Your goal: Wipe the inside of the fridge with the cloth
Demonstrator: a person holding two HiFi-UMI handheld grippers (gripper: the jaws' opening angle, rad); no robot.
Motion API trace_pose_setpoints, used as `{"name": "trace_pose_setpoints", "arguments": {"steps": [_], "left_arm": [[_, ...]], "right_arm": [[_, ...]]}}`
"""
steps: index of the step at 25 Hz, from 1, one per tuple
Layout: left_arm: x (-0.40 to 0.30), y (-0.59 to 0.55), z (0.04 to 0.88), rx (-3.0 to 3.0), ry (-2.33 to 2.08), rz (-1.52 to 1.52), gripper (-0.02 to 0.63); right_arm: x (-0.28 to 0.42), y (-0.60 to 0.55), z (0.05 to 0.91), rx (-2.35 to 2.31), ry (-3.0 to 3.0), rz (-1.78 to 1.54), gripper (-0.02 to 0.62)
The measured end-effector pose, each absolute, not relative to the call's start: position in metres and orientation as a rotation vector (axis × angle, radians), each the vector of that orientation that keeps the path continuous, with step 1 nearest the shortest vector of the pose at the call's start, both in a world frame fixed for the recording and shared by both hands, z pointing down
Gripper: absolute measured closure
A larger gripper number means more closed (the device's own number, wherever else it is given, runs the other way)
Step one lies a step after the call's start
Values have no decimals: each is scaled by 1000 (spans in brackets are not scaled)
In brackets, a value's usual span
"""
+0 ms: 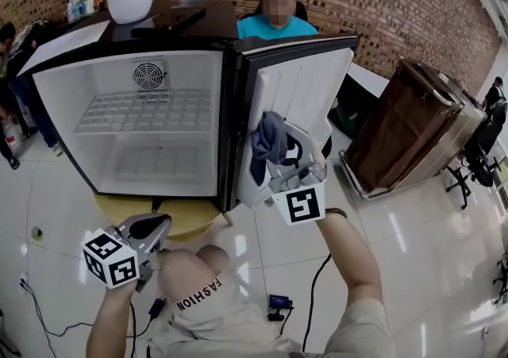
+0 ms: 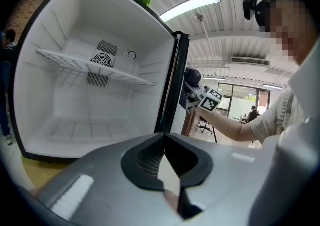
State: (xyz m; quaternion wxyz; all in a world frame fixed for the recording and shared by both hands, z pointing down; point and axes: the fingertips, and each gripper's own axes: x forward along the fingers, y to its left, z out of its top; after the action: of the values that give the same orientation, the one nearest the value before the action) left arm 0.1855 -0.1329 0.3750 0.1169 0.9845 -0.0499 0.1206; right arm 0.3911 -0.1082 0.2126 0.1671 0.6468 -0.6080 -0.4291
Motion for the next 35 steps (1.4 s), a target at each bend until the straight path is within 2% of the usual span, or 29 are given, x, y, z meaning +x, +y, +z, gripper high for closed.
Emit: {"name": "trace_pose_setpoints", "arguments": {"steps": [4, 10, 14, 16, 18, 22, 24, 26, 31, 35], "left_arm": [[188, -125, 382, 2878, -117, 372, 601], [190, -115, 367, 2876, -65, 352, 600], [193, -109, 361, 2888, -55, 349, 601], [195, -109, 362, 2887, -58, 354, 600], [197, -109, 365, 2885, -59, 363, 600], [204, -108, 371, 2855, -61, 365, 601], [209, -110, 372, 2849, -62, 363, 601], [214, -111, 371, 2855, -60, 363, 600], [217, -99, 372, 2874, -25, 375, 601], [211, -107, 369, 2871, -58, 365, 601]], "right_arm": [[446, -109, 220, 1954, -1538, -1275, 545], [615, -145, 231, 2287, -1388, -872, 549], [668, -148, 240, 2321, -1317, -693, 543], [659, -141, 235, 2285, -1288, -709, 541], [620, -118, 216, 2298, -1359, -845, 541], [469, -64, 181, 2150, -1749, -1256, 541], [419, -73, 207, 2004, -1853, -1182, 541], [399, -96, 247, 1845, -1812, -1072, 541], [418, -98, 261, 1783, -1565, -1330, 543], [509, -120, 273, 2006, -1457, -1116, 543]]}}
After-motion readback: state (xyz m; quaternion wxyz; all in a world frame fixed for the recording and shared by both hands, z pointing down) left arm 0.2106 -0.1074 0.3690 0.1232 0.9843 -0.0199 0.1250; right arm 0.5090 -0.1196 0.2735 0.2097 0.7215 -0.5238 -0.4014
